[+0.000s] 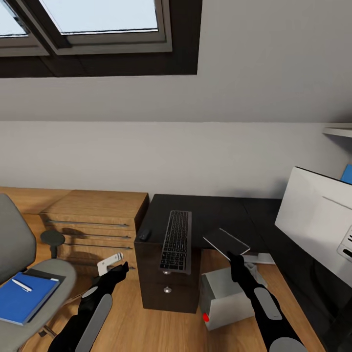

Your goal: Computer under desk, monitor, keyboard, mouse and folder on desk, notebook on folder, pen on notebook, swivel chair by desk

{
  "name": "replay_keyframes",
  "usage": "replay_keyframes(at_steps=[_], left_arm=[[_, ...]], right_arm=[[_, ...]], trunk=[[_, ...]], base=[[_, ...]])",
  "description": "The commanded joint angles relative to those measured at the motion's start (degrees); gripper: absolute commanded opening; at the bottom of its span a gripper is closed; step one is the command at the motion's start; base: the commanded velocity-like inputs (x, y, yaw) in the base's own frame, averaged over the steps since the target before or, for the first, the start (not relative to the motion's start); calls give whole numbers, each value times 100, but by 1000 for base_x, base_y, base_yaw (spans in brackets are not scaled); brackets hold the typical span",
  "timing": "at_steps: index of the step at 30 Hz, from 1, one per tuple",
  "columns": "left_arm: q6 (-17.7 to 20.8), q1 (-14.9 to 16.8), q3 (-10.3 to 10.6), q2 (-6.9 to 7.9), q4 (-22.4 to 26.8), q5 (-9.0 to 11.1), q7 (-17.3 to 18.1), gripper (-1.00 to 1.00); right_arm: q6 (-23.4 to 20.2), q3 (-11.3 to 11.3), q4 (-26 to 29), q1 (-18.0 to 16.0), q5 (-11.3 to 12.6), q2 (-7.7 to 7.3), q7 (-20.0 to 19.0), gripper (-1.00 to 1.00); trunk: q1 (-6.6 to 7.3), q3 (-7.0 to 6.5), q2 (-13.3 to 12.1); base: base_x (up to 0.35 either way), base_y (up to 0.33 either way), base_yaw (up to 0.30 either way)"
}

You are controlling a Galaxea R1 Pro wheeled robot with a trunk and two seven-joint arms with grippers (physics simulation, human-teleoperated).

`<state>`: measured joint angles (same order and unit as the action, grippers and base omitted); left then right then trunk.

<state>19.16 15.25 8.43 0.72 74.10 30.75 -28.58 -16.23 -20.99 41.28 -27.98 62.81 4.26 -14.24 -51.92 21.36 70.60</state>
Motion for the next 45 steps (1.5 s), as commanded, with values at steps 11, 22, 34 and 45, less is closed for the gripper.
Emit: replay_keyframes(at_steps=[11,22,34,45], left_arm=[[11,5,10,23,9,45,-52,100],[17,5,95,-47,-94,37,-55,100],[12,5,115,-88,-97,36,-52,100],[9,5,115,-90,-97,36,-51,100]], right_arm=[[-79,-35,10,-6,46,12,-24,-100],[-231,4,49,-6,138,5,-49,-100],[-277,-33,40,-6,32,6,-53,-100],[-285,-37,43,-6,32,2,-61,-100]], trunk=[[0,7,4],[0,7,4],[0,7,4],[0,7,4]], base=[[0,0,0],[2,1,0],[189,74,0],[269,18,0]])
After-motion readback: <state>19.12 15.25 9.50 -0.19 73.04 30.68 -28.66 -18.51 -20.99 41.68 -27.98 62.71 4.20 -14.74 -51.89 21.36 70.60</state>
